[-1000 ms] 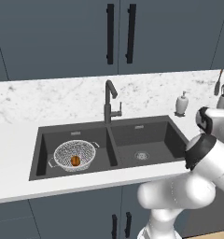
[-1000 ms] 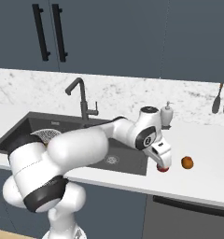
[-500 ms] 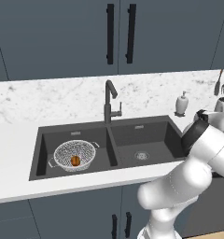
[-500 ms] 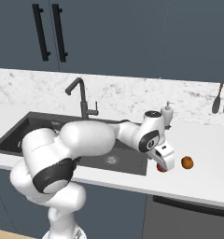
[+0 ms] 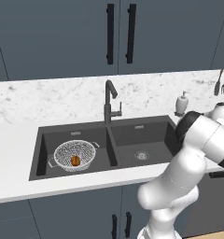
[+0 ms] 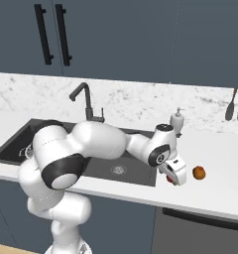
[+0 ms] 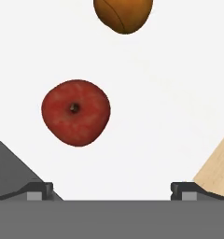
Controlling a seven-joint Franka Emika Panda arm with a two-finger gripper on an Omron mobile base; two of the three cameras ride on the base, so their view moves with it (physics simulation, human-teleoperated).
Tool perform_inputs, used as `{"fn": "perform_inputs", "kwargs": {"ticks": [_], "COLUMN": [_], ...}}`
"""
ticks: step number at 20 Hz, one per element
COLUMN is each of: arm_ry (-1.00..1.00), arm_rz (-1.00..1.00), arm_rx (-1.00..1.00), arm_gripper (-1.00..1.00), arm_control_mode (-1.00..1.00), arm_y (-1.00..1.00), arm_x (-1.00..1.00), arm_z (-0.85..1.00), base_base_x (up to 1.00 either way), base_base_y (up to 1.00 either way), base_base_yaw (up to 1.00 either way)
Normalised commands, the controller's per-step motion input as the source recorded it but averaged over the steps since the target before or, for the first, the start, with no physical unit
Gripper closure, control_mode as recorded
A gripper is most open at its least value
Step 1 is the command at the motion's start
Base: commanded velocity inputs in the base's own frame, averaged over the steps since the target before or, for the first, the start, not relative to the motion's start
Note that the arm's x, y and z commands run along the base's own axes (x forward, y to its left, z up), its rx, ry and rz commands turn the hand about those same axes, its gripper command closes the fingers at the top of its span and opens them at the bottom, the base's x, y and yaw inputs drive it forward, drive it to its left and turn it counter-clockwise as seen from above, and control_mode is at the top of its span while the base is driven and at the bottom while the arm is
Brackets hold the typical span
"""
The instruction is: Put the colander in the sink, put the peach, peach, apple in the colander, and turn on the sink faucet and pour water over the colander.
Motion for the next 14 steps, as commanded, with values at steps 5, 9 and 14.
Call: {"fn": "perform_inputs", "kwargs": {"ticks": [5,9,14], "arm_ry": [0.00,0.00,0.00], "arm_rz": [0.00,0.00,0.00], "arm_rx": [0.00,0.00,0.00], "arm_gripper": [-1.00,-1.00,-1.00], "arm_control_mode": [-1.00,-1.00,-1.00], "arm_y": [-0.07,-0.04,-0.11], "arm_x": [0.22,0.25,0.21], "arm_z": [-0.12,-0.10,-0.18], "base_base_x": [0.00,0.00,0.00], "base_base_y": [0.00,0.00,0.00], "base_base_yaw": [0.00,0.00,0.00]}}
